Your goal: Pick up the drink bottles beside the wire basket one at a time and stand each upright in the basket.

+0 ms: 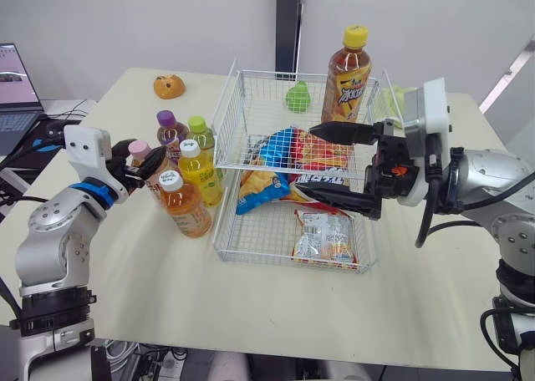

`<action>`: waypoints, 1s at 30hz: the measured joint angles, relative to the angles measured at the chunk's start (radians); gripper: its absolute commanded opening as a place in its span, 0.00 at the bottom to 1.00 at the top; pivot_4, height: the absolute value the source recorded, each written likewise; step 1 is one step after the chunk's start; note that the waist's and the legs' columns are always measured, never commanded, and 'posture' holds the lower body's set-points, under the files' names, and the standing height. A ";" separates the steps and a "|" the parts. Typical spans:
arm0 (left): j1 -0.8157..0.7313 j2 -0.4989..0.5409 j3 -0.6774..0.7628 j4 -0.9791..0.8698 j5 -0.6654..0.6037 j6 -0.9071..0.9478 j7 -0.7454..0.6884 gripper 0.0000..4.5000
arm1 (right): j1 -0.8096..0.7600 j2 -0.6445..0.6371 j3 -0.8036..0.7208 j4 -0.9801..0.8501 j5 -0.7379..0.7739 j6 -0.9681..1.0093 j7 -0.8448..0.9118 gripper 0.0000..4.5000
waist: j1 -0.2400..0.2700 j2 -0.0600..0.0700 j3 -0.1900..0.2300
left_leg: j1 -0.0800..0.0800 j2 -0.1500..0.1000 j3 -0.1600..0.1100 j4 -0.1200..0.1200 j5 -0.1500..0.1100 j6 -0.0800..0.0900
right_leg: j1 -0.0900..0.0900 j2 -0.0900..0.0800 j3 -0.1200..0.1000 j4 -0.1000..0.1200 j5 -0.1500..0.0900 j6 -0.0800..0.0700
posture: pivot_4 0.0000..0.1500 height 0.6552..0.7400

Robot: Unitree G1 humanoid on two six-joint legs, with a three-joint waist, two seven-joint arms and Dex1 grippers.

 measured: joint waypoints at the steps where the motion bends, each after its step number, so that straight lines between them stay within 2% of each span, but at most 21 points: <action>1: -0.003 0.000 0.000 0.001 0.000 -0.006 -0.002 0.47 | 0.000 -0.001 0.000 -0.001 0.001 0.000 0.000 1.00 | 0.000 0.000 0.000 | 0.000 0.000 0.000 0.000 0.000 0.000 | 0.000 0.000 0.000 0.000 0.000 0.000 | 1.00 1.00; 3: -0.006 0.000 0.000 0.002 0.004 -0.014 -0.005 0.32 | 0.000 -0.005 0.000 -0.001 0.001 0.000 0.000 1.00 | 0.000 0.000 0.000 | 0.000 0.000 0.000 0.000 0.000 0.000 | 0.000 0.000 0.000 0.000 0.000 0.000 | 1.00 1.00; 4: -0.006 0.000 0.000 0.002 0.006 -0.016 -0.006 0.31 | 0.000 -0.006 0.000 -0.001 0.001 0.000 0.000 1.00 | 0.000 0.000 0.000 | 0.000 0.000 0.000 0.000 0.000 0.000 | 0.000 0.000 0.000 0.000 0.000 0.000 | 1.00 1.00; 10: -0.002 0.004 0.011 0.005 0.001 -0.015 -0.018 0.31 | 0.000 -0.006 0.000 -0.001 0.000 0.000 0.000 1.00 | -0.001 0.000 0.000 | 0.000 0.000 0.000 0.000 0.000 0.000 | 0.000 0.000 0.000 0.000 0.000 0.000 | 1.00 1.00; 15: 0.002 0.082 0.051 0.021 -0.064 0.055 -0.094 0.31 | 0.000 -0.005 0.000 0.004 -0.002 -0.004 0.007 1.00 | -0.008 0.000 0.001 | -0.001 0.000 0.000 0.000 0.000 -0.001 | -0.001 0.000 0.000 0.000 0.000 0.000 | 1.00 1.00; 18: -0.011 0.183 0.085 0.028 -0.142 0.136 -0.187 0.31 | -0.002 -0.001 0.006 0.021 -0.018 -0.013 0.024 1.00 | -0.010 -0.001 0.002 | -0.002 0.001 0.000 0.000 0.002 -0.003 | -0.002 0.000 -0.001 -0.001 0.000 0.000 | 1.00 1.00; 24: -0.158 0.419 0.163 0.073 -0.271 0.265 -0.358 0.31 | -0.012 0.018 0.019 0.065 -0.057 -0.051 0.056 1.00 | -0.010 -0.004 0.004 | -0.003 0.000 0.001 0.000 0.002 -0.003 | -0.003 0.000 0.000 -0.001 0.000 0.001 | 1.00 1.00; 27: -0.247 0.497 0.137 0.131 -0.291 0.304 -0.444 0.31 | -0.016 0.037 0.026 0.071 -0.071 -0.071 0.065 1.00 | -0.010 -0.004 0.004 | -0.003 0.000 0.001 -0.001 0.002 -0.004 | -0.003 0.000 -0.001 -0.001 -0.001 0.001 | 1.00 1.00; 30: -0.426 0.544 0.052 0.222 -0.288 0.328 -0.501 0.31 | -0.021 0.052 0.034 0.076 -0.099 -0.091 0.066 1.00 | -0.007 -0.004 0.004 | -0.003 0.000 0.000 0.000 0.002 -0.003 | -0.003 0.000 -0.001 -0.001 -0.001 0.001 | 1.00 1.00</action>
